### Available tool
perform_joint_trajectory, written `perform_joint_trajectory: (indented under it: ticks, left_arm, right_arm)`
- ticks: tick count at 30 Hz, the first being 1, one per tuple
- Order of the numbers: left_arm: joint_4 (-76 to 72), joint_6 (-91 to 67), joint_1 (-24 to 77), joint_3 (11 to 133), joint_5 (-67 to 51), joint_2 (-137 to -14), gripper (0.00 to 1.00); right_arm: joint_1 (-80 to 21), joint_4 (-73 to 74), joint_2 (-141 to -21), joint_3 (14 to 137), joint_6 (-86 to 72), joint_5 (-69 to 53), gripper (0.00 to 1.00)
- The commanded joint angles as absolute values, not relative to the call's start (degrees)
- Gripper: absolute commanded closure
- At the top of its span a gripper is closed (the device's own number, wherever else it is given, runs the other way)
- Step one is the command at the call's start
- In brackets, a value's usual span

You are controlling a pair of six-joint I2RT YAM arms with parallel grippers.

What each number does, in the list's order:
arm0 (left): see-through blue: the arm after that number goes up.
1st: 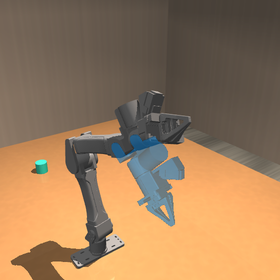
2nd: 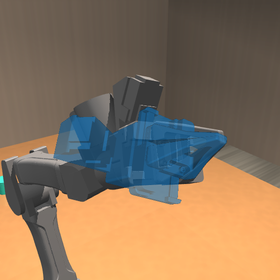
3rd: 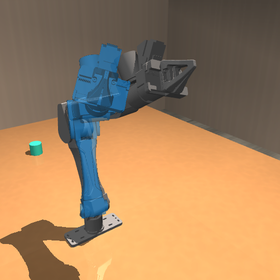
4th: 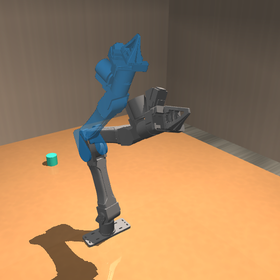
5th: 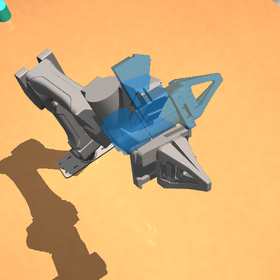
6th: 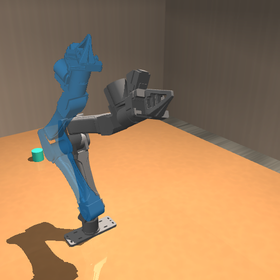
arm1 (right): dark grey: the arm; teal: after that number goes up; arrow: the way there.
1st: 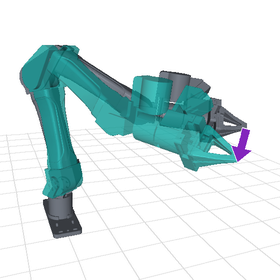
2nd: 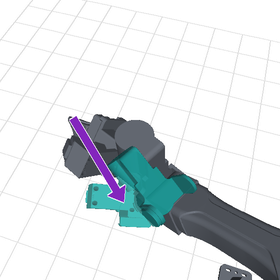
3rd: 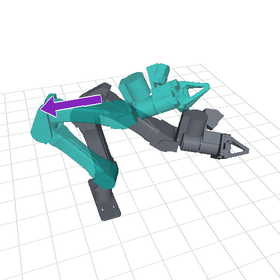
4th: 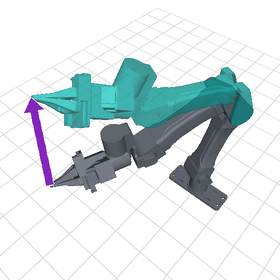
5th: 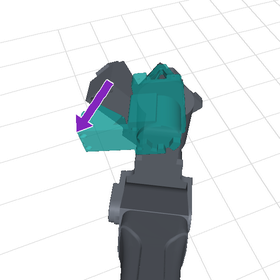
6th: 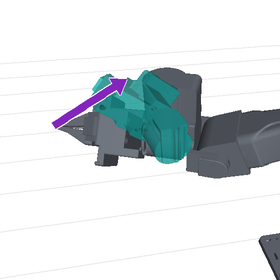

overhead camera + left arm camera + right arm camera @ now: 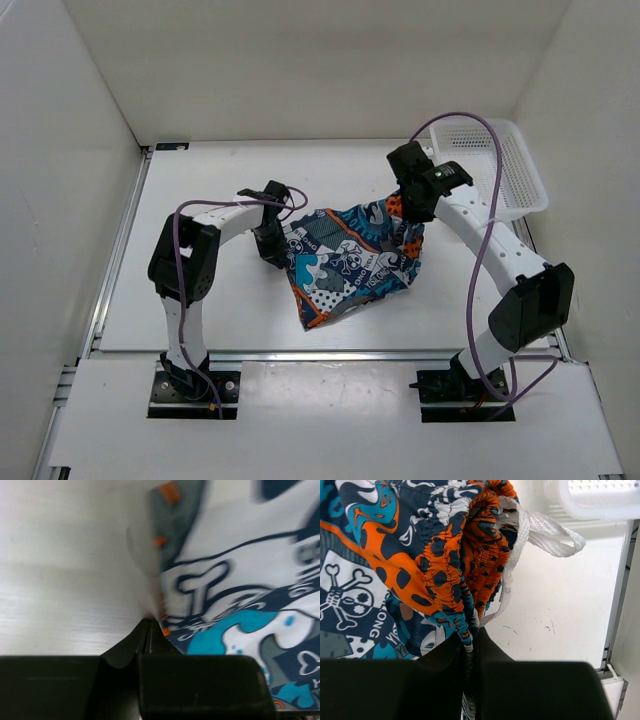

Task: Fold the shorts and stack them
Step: Fold the shorts

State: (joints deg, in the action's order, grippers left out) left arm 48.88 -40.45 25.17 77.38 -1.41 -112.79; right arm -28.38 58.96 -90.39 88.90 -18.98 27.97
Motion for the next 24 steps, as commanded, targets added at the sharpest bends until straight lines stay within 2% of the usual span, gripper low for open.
perform_joint_trajectory:
  ticks: [1,14,22,23,24]
  left_arm:
    - [47.02,-38.76,25.05,80.50,-2.02,-114.25,0.90]
    - [47.02,-38.23,23.99,80.51,-3.16,-114.79,0.90]
    - [47.02,-38.23,22.41,79.98,-3.16,-113.64,0.90]
    - [47.02,-38.23,22.41,79.98,-3.16,-113.64,0.90]
    - [47.02,-38.23,22.41,79.98,-3.16,-113.64,0.90]
  right_arm:
    - [-31.19,59.33,-90.88,93.07,-18.19,29.27,1.00]
    - [-50.34,60.38,-105.98,105.36,-20.13,30.41,1.00]
    - [-57.65,58.81,-115.92,109.78,-20.13,30.94,1.00]
    - [-58.18,57.23,-115.93,109.78,-20.13,29.81,0.97]
    - [-58.88,56.43,-116.71,109.78,-20.13,27.18,0.86]
